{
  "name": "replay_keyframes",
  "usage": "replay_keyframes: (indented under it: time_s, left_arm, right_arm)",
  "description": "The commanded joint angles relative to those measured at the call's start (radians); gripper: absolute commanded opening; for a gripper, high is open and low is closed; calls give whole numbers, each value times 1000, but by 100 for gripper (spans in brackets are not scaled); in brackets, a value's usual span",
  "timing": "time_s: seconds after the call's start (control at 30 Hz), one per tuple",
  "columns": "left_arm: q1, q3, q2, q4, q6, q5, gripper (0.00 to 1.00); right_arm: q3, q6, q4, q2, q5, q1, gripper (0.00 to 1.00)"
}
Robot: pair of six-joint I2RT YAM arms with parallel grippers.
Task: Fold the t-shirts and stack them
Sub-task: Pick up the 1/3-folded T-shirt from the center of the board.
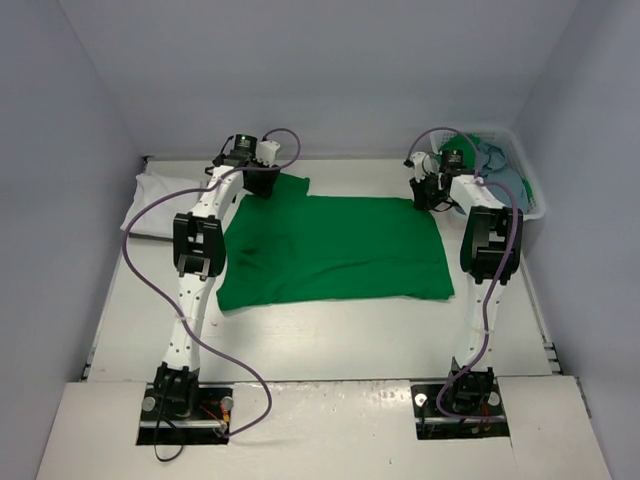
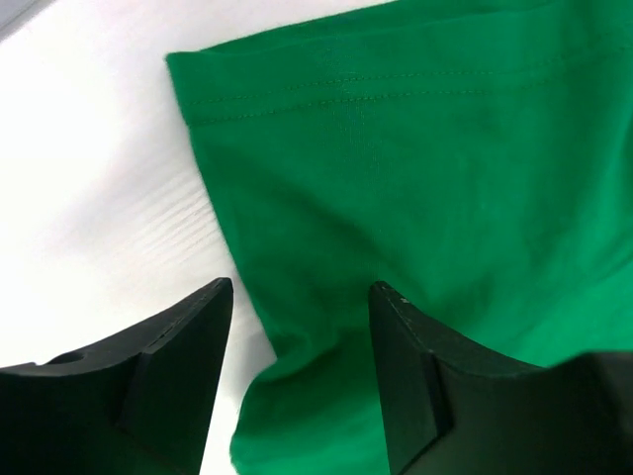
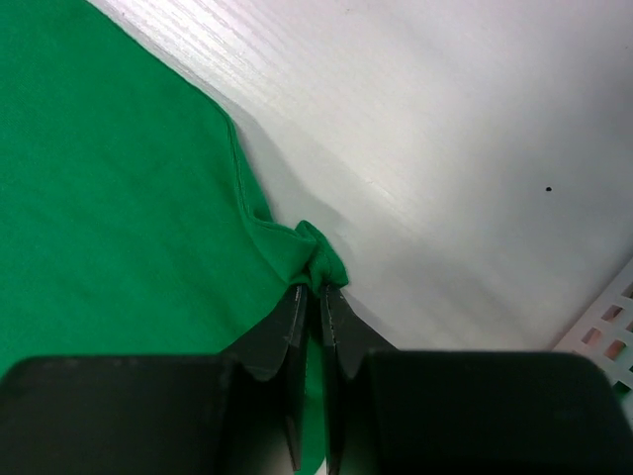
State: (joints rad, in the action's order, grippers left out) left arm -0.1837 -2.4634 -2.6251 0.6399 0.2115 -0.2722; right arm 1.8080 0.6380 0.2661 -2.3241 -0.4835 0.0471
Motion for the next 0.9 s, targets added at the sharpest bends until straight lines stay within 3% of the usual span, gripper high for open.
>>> replay_keyframes:
  time_s: [0.0, 0.4, 0.5, 0.53, 0.57, 0.63, 0.73, 0.87]
  left_arm:
    - [4, -61, 8, -34, -27, -5, 53]
    - [9, -111, -50, -52, -47, -18, 58]
    - [9, -111, -59, -39, -46, -51, 44]
    - [10, -111, -61, -33, -46, -58, 36]
    - [9, -108, -62, -28, -40, -59, 19]
    - [10, -103, -64, -26, -40, -50, 8]
    - [13, -89, -53, -31, -41, -39, 0]
    - [15, -49, -13, -55, -67, -15, 0]
  right_arm:
    - [-55, 12, 130, 6, 23, -16, 0]
    - [-70, 17, 130, 23, 28, -33, 0]
    - [-73, 17, 131, 29, 28, -36, 0]
    - [-75, 17, 131, 32, 25, -36, 0]
    - [-78, 17, 131, 32, 23, -39, 0]
    - [-84, 15, 131, 35, 25, -41, 0]
    - [-95, 14, 130, 35, 29, -41, 0]
    - [-104, 12, 131, 37, 43, -64, 0]
